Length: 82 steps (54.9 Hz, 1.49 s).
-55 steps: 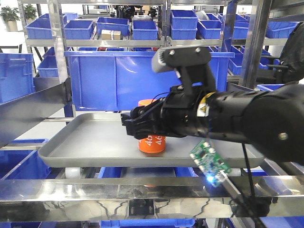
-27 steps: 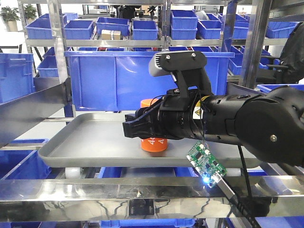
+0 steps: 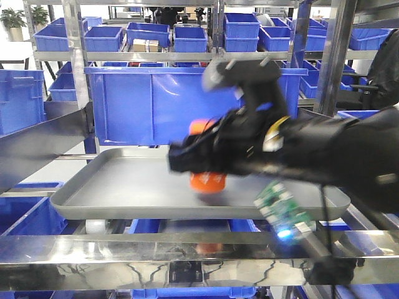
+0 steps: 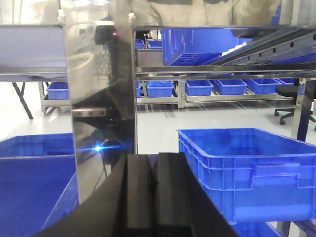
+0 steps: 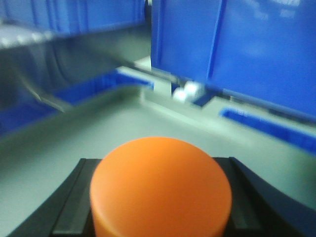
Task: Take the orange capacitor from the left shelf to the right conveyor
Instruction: 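Lift the orange capacitor off the tray with the right gripper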
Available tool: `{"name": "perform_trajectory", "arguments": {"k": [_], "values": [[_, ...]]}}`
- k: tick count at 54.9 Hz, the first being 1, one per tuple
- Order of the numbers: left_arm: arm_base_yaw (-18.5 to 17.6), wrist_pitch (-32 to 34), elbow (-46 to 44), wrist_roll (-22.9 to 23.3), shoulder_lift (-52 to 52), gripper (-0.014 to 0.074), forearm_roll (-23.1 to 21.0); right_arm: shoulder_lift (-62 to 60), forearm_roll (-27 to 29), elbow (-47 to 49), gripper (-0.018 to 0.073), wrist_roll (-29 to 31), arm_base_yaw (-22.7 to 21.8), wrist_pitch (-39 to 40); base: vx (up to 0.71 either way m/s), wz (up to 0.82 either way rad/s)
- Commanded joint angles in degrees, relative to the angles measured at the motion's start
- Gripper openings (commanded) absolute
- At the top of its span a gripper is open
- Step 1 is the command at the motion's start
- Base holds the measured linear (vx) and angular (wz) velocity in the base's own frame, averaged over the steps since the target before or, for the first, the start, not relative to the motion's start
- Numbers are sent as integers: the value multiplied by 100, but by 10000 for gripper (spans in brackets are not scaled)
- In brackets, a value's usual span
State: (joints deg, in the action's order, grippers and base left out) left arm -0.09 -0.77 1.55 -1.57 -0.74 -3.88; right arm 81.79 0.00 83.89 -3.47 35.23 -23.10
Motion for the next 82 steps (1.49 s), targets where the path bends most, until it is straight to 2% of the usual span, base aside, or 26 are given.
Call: {"name": "perform_trajectory", "arguments": {"k": [1,9,10,13,24,40,52,67,82], "values": [[-24,470,186,6,-67,-6,-35,-688,-50,211,190,47,-4,429,0,0],[-24,470,186,6,-67,-6,-35,-1362,-50,211,192,64,-4,-241,0,0],[-24,470,186,6,-67,-6,-35,-2002,-34,155,194,429,4,-1120,0,0],[-24,470,186,6,-67,-6,-35,-2289,39,22,195,579,14,-1364,0,0],[-24,470,186,6,-67,-6,-35,-3364,334,-1270,200,904,14,-1238,0,0],[-24,470,186,6,-67,-6,-35,-5174,341,-3081,206,680,14,-1304,0,0],[-24,470,186,6,-67,-6,-35,-6297,267,-4032,209,595,14,-1823,0,0],[-24,470,186,6,-67,-6,-35,-7104,267,-4770,209,600,14,-2161,0,0],[-24,470,186,6,-67,-6,-35,-7134,273,-4805,209,600,14,-2211,0,0]]}}
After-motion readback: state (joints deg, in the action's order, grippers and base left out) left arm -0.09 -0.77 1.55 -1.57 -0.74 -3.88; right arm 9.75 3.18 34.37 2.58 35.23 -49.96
